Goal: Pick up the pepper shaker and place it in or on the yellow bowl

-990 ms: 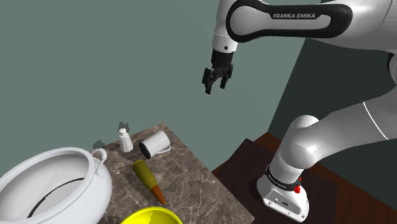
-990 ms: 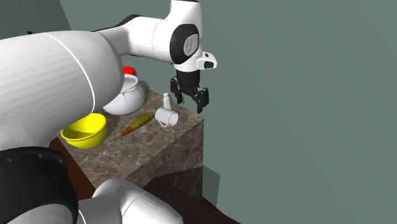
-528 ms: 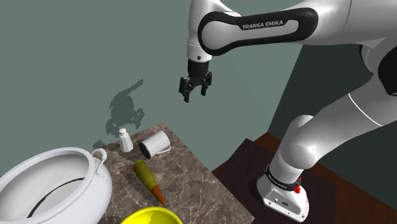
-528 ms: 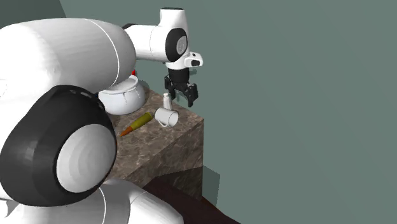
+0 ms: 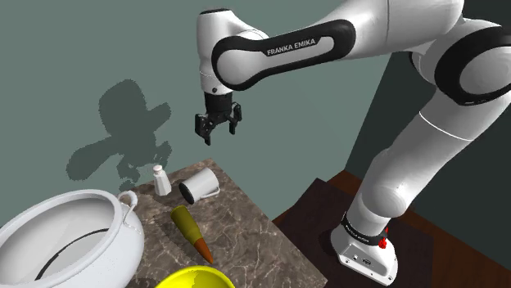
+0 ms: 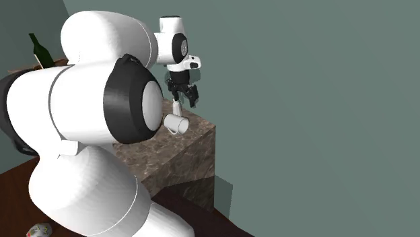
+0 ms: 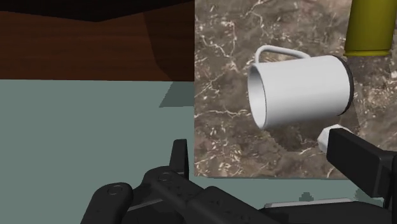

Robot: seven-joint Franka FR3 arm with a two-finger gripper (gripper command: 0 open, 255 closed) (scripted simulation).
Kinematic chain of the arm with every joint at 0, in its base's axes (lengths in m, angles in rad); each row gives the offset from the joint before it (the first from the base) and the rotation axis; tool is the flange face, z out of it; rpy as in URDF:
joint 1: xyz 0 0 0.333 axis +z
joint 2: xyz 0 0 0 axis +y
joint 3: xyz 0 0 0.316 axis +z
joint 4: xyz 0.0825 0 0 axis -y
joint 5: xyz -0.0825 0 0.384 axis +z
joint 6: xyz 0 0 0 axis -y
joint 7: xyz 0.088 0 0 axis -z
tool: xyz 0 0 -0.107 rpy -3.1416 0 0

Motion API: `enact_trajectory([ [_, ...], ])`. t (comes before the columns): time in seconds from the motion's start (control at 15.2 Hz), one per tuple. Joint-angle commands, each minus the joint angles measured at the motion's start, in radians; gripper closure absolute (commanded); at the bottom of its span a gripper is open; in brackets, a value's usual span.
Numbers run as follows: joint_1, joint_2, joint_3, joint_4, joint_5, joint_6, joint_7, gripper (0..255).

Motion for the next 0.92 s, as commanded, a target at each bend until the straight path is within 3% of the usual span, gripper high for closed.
enact_trajectory([
  [0.0,0.005,0.082,0.030,0.068,-0.036,0.003,0.055,0],
  [0.4,0.057,0.340,0.086,0.286,-0.176,-0.010,0.214,0],
  [0.86,0.193,0.666,0.078,0.637,-0.334,-0.102,0.344,0],
])
